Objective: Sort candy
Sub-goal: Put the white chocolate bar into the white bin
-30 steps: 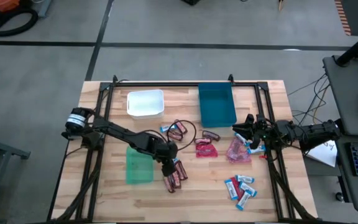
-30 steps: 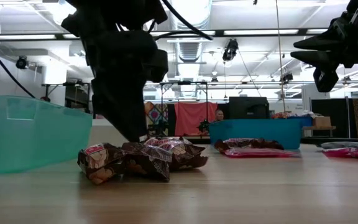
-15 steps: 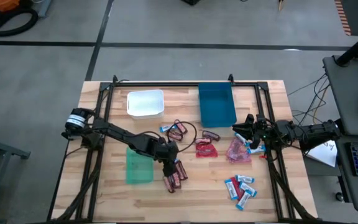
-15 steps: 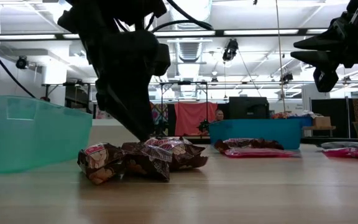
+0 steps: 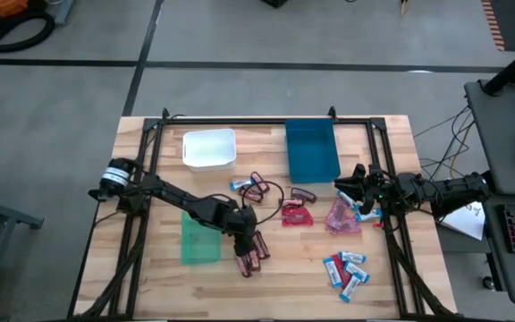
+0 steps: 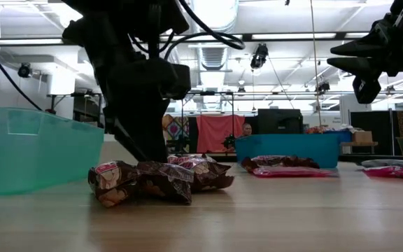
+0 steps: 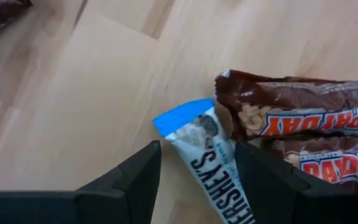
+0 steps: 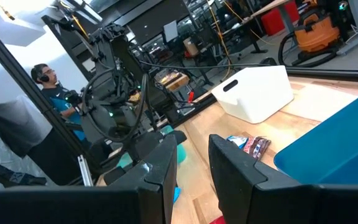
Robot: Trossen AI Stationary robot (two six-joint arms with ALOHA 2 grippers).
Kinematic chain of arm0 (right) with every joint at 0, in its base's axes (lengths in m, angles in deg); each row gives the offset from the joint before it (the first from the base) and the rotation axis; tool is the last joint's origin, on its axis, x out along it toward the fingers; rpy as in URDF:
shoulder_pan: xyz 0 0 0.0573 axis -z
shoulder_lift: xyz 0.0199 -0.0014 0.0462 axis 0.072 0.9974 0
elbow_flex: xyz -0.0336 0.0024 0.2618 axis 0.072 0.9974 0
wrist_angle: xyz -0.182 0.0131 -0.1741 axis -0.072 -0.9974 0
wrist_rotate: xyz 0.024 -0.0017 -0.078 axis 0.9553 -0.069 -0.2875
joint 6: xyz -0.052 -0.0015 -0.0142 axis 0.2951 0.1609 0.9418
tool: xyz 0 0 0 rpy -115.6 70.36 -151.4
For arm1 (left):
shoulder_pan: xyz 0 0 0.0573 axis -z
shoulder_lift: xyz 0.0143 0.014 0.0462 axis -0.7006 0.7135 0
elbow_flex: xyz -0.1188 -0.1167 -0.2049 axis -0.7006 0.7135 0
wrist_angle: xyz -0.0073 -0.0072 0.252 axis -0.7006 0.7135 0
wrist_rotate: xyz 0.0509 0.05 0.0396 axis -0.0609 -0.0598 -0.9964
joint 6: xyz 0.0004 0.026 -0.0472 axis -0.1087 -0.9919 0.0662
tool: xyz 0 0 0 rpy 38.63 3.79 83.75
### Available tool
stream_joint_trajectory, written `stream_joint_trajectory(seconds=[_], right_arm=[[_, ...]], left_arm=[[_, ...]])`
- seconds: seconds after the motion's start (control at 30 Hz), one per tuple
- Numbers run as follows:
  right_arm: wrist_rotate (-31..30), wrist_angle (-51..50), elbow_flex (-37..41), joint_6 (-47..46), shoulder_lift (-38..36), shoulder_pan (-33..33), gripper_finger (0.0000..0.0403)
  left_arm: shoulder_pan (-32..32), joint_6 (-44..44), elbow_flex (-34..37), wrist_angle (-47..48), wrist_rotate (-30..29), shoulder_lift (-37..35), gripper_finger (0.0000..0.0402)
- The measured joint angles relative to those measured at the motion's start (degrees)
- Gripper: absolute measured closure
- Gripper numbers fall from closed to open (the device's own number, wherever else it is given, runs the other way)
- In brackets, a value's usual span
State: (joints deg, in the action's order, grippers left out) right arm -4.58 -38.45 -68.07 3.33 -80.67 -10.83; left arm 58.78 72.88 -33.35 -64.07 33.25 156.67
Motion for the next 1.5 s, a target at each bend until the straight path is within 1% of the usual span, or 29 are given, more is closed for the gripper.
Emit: stream_joint_trajectory(seconds=[0.1,0.23,0.37,0.53,0.6,0.8,1.03,1.3,1.5], right_arm=[[0.0,0.0,0.0,0.0,0.0,0.0,0.0316],[0.0,0.0,0.0,0.0,0.0,0.0,0.0316],[0.0,0.0,0.0,0.0,0.0,0.0,0.0316],[0.0,0.0,0.0,0.0,0.0,0.0,0.0316],[0.0,0.0,0.0,0.0,0.0,0.0,0.0316],[0.0,0.0,0.0,0.0,0.0,0.0,0.0316],[0.0,0.0,0.0,0.0,0.0,0.0,0.0316],[0.0,0.1,0.0,0.0,0.0,0.0,0.0316],[0.0,0.1,0.0,-0.1,0.0,0.0,0.0316]], left_arm=[[0.0,-0.3,0.0,0.0,0.0,0.0,0.022],[0.0,-0.4,0.0,-0.1,0.0,0.0,0.0252],[0.0,-0.9,0.0,-0.1,0.7,0.0,0.03],[0.0,-1.8,0.0,-0.4,0.6,0.0,0.0374],[0.0,-1.9,0.0,-0.7,0.6,0.0,0.0392],[0.0,-2.5,0.0,-0.5,0.6,-0.6,0.0398],[-0.6,-5.0,0.0,0.0,0.6,-4.2,0.04],[-1.6,-9.7,0.0,0.1,-0.2,-10.5,0.0401],[-2.4,-14.3,0.0,2.0,-0.2,-18.0,0.0402]])
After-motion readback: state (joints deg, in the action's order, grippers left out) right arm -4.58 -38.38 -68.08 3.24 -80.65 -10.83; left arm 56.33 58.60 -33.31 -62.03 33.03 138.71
